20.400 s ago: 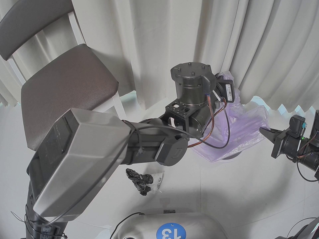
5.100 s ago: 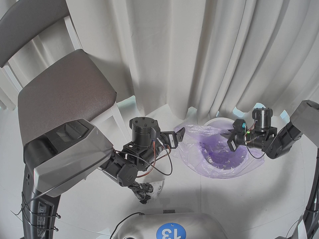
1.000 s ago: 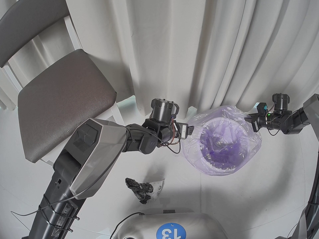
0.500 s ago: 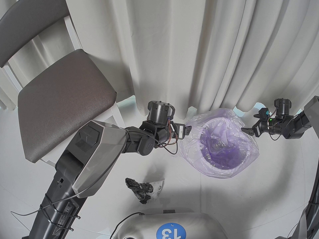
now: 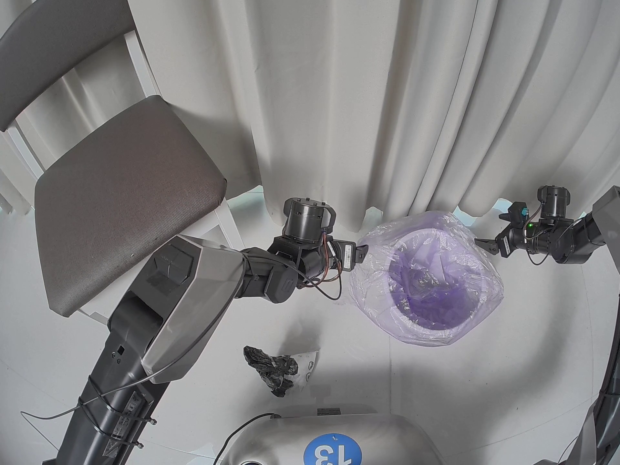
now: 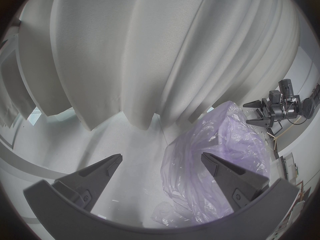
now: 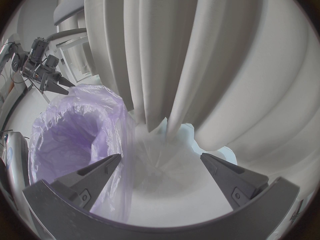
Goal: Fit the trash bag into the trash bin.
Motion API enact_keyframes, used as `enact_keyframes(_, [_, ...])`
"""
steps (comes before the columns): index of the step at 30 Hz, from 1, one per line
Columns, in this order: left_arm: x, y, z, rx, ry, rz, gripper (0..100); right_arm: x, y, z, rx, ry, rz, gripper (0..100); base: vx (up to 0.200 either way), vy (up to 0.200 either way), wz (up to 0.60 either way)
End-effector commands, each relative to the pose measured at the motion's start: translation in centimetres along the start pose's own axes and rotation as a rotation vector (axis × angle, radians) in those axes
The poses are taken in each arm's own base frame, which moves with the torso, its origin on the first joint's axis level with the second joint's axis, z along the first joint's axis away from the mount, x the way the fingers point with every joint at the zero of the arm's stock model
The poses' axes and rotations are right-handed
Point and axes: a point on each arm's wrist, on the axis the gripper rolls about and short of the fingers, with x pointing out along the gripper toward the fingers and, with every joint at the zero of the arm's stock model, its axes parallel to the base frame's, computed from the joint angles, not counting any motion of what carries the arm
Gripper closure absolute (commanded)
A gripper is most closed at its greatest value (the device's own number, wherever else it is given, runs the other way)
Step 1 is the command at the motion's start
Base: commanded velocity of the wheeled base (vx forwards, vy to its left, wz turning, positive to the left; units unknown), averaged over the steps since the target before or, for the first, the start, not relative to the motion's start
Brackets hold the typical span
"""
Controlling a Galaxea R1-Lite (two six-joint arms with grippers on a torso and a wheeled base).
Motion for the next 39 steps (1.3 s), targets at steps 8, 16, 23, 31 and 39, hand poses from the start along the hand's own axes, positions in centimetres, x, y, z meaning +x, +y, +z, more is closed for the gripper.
enact_keyframes(8, [0.9,0.9,-1.5,-0.004,0.020,0.009,0,2.2,0.2,-2.7,0.027,0.043,0.024,0,0.000,0.000,0.00])
enact_keyframes(16, [2.3,0.9,-4.4,-0.002,0.079,0.010,0,3.0,0.7,-3.9,0.039,0.064,0.040,0,0.000,0.000,0.00])
enact_keyframes(23, [2.9,0.9,-6.2,0.000,0.114,0.011,0,3.6,0.6,-4.8,0.048,0.075,0.042,0,0.000,0.000,0.00])
enact_keyframes(31, [3.3,0.0,-7.9,0.010,0.173,0.012,0,3.6,0.6,-5.3,0.055,0.080,0.041,0,0.000,0.000,0.00])
enact_keyframes(39, [1.6,-0.2,-3.4,-0.004,0.059,0.067,0,-0.6,-1.3,-3.0,0.104,0.045,-0.034,0,0.000,0.000,0.00])
